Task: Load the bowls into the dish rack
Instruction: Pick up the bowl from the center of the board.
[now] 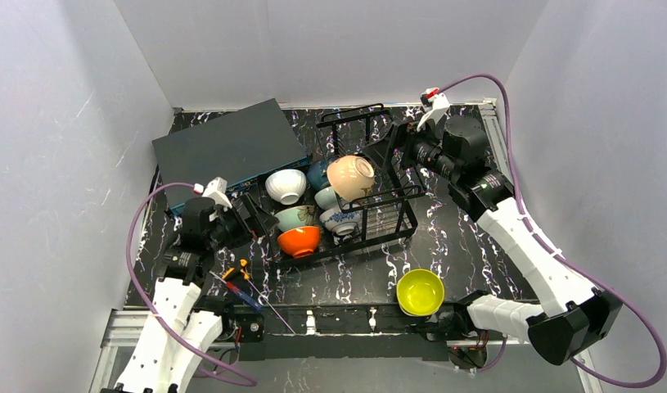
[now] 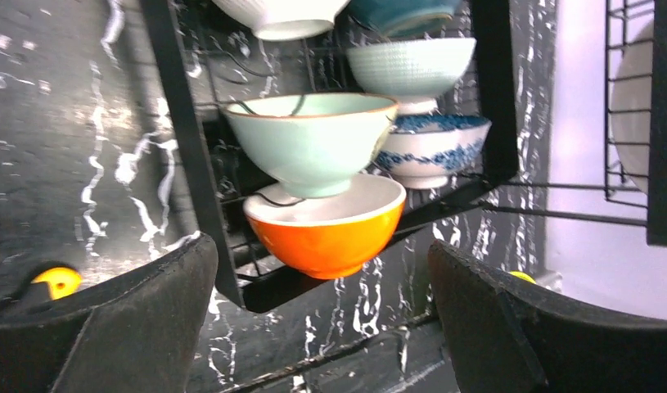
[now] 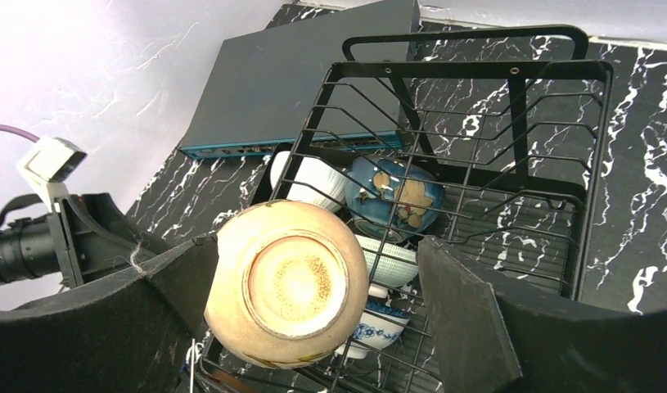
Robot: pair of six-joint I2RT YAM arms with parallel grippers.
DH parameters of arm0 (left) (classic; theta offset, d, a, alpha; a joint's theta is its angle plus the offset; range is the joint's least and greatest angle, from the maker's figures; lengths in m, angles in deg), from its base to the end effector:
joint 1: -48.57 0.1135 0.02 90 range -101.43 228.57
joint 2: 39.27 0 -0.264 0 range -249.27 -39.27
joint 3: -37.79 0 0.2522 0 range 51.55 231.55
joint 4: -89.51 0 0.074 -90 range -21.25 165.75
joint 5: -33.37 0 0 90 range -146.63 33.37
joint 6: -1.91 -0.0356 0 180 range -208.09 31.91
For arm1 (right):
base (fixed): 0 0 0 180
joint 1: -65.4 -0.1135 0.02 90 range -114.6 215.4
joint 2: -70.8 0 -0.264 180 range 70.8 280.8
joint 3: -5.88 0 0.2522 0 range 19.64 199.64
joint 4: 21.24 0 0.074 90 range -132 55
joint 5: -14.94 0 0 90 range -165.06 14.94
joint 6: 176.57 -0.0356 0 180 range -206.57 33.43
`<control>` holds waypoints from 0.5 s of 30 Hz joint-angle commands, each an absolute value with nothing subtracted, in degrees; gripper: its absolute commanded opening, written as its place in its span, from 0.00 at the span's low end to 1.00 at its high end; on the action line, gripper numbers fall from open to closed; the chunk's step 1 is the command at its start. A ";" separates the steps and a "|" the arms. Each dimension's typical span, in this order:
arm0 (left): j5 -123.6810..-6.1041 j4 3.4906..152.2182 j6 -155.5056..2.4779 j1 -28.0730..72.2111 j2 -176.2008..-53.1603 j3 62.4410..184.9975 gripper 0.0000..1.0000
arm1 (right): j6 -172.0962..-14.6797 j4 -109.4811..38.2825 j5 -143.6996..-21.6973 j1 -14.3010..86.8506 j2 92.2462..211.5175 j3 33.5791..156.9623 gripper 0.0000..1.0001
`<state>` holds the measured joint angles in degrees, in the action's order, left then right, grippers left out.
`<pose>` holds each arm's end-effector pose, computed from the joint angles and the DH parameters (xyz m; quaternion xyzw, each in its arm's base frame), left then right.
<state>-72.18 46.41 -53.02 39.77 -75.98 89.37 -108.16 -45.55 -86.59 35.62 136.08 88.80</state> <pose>0.1443 -0.0320 0.2848 -0.1256 0.8438 -0.2977 0.4284 0.2205 0.1344 0.4171 -0.1197 0.7366 0.3543 0.5635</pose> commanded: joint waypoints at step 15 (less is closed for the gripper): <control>-63.06 65.32 -49.30 1.17 -86.53 87.30 0.98 | -114.95 -44.57 -94.14 40.95 139.20 88.81 0.99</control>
